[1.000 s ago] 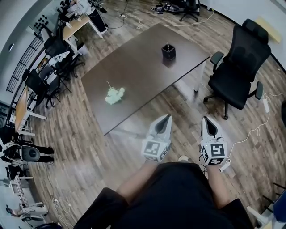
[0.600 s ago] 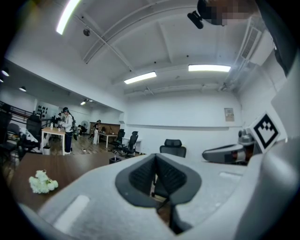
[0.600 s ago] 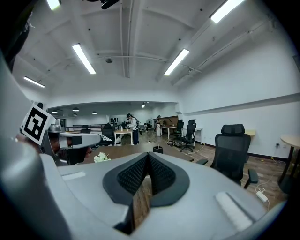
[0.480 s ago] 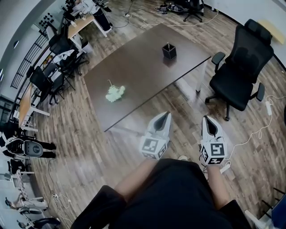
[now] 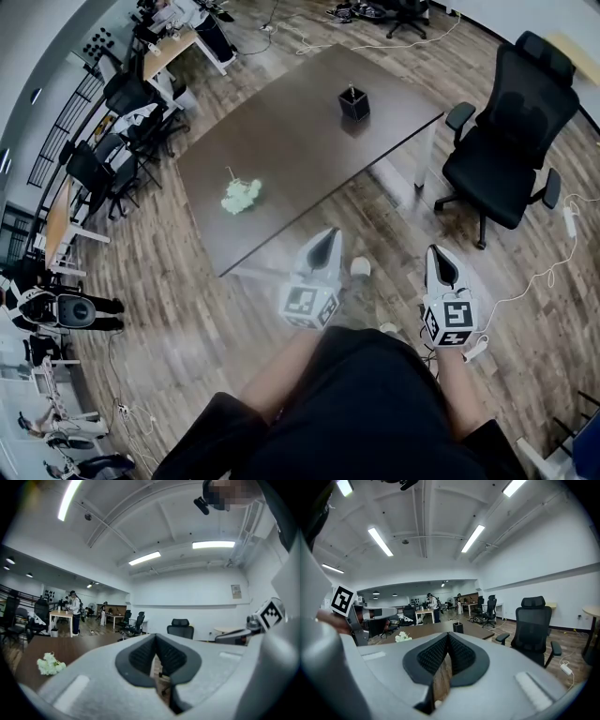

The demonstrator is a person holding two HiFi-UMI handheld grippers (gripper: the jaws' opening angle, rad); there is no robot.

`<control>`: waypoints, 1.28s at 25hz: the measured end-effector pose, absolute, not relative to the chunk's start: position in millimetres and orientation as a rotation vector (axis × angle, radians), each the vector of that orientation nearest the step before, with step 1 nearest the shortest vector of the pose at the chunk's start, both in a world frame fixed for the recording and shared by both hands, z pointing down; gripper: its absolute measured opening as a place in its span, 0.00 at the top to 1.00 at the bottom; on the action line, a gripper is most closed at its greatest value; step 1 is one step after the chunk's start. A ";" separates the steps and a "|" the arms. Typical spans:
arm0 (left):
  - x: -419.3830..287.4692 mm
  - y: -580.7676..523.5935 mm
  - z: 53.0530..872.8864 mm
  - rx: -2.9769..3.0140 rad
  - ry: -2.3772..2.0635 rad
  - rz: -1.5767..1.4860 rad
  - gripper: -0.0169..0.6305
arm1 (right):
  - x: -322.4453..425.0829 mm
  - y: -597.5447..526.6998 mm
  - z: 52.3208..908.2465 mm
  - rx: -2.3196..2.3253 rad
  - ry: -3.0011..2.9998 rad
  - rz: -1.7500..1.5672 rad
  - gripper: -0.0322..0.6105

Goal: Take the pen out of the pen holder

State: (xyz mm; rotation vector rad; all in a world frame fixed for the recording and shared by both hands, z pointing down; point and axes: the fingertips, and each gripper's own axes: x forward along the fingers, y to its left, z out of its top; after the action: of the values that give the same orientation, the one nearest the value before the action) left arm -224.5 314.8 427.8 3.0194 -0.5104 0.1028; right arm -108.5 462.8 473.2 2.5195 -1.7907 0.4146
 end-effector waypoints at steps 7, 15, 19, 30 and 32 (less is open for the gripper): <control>-190.4 293.4 446.5 2.977 -0.453 0.110 0.97 | -85.4 435.4 474.4 2.490 -1.774 0.413 0.95; -137.4 230.3 456.3 2.972 -0.414 0.106 0.97 | -33.7 368.1 480.4 2.526 -1.767 0.490 0.95; -113.7 181.3 453.4 2.963 -0.417 0.101 0.97 | -7.4 309.5 472.8 2.493 -1.773 0.466 0.95; -52.7 44.9 448.2 2.977 -0.384 0.090 0.97 | 41.5 149.4 455.1 2.417 -1.830 0.433 0.95; -44.4 22.8 453.6 2.977 -0.380 0.101 0.97 | 50.9 125.0 453.8 2.412 -1.824 0.427 0.95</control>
State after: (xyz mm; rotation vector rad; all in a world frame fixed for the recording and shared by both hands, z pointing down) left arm -44.4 22.8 453.6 2.9767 -0.3796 0.1010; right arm 50.9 125.0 453.8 2.4121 -1.8236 0.4266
